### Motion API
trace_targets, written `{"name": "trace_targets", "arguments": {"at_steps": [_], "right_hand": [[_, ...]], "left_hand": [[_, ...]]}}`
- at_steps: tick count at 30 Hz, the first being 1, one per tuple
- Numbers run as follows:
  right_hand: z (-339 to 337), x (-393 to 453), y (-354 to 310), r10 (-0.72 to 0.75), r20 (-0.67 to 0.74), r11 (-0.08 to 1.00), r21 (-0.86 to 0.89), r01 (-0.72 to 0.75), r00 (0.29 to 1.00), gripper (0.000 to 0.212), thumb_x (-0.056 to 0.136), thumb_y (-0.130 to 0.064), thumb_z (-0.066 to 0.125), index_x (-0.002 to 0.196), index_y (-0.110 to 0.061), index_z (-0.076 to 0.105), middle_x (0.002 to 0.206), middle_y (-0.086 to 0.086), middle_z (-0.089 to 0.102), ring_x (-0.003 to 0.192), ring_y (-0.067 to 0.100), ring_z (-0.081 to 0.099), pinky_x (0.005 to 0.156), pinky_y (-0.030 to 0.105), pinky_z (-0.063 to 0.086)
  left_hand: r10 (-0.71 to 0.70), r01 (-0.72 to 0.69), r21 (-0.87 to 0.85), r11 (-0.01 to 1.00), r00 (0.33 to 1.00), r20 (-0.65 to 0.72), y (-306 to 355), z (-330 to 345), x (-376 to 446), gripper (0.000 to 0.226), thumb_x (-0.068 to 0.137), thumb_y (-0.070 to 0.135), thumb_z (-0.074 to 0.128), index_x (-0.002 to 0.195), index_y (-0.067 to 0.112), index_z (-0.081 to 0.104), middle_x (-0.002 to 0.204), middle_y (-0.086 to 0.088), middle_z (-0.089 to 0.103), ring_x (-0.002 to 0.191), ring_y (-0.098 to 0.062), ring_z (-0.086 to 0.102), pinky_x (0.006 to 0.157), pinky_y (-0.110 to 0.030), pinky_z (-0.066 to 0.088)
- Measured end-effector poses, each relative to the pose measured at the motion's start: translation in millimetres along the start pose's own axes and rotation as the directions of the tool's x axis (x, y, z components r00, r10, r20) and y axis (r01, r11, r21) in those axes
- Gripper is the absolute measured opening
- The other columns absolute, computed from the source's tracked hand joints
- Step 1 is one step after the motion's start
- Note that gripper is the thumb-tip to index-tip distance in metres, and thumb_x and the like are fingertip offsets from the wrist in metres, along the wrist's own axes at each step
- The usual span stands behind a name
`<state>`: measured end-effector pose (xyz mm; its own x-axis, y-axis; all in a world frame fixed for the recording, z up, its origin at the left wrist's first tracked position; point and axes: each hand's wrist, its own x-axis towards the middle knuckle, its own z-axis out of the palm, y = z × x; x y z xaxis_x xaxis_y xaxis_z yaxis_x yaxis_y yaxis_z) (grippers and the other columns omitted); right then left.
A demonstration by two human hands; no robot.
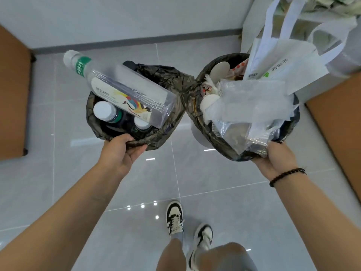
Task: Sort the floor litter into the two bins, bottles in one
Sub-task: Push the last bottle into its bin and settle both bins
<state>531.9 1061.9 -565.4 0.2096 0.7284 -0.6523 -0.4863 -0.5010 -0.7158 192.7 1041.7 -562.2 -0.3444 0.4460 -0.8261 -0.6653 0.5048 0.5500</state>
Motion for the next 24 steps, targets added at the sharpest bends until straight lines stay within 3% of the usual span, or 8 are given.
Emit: {"name": "trace_targets", "arguments": {"at_steps": [6, 14, 20, 24], "right_hand": [[45, 45, -22, 0.031, 0.046, 1.0, -0.006, -0.03, 0.998, 0.056, 0.088, 0.015, 0.041, 0.131, -0.016, 0.054, 0.123, 0.012, 0.064, 0.111, 0.035, 0.062, 0.086, 0.056, 0.052], [85, 142, -54, 0.098, 0.027, 0.994, -0.053, -0.097, 0.995, 0.05, 0.089, 0.012, 0.047, 0.129, -0.017, 0.057, 0.119, 0.011, 0.067, 0.104, 0.031, 0.066, 0.073, 0.042, 0.057], [138, 233, -103, 0.118, 0.009, 0.989, -0.09, -0.116, 0.993, 0.051, 0.091, 0.012, 0.044, 0.129, -0.021, 0.057, 0.119, 0.009, 0.067, 0.106, 0.03, 0.066, 0.076, 0.046, 0.057], [171, 269, -128, 0.106, -0.008, 0.989, -0.1, -0.106, 0.994, 0.049, 0.091, 0.012, 0.044, 0.124, -0.022, 0.06, 0.119, 0.009, 0.067, 0.105, 0.03, 0.066, 0.075, 0.044, 0.058]], "left_hand": [[-0.042, 0.039, -0.077, 0.996, 0.999, -0.029, 32, 35, 36, 0.052, 0.091, -0.003, 0.048, 0.14, 0.011, 0.04, 0.124, -0.018, 0.062, 0.085, -0.028, 0.07, 0.052, -0.029, 0.057], [-0.067, 0.063, -0.127, 0.99, 0.997, -0.032, 65, 103, 109, 0.048, 0.09, -0.005, 0.045, 0.137, 0.005, 0.043, 0.123, -0.02, 0.063, 0.078, -0.028, 0.072, 0.055, -0.028, 0.058], [-0.046, 0.036, -0.125, 0.991, 0.996, -0.078, 119, 177, 174, 0.048, 0.091, -0.005, 0.045, 0.138, 0.005, 0.042, 0.117, -0.021, 0.064, 0.064, -0.025, 0.073, 0.053, -0.028, 0.058], [-0.058, 0.048, -0.14, 0.989, 0.996, -0.068, 155, 214, 208, 0.046, 0.092, -0.004, 0.045, 0.137, 0.004, 0.042, 0.103, -0.019, 0.065, 0.059, -0.023, 0.072, 0.051, -0.028, 0.057]]}}
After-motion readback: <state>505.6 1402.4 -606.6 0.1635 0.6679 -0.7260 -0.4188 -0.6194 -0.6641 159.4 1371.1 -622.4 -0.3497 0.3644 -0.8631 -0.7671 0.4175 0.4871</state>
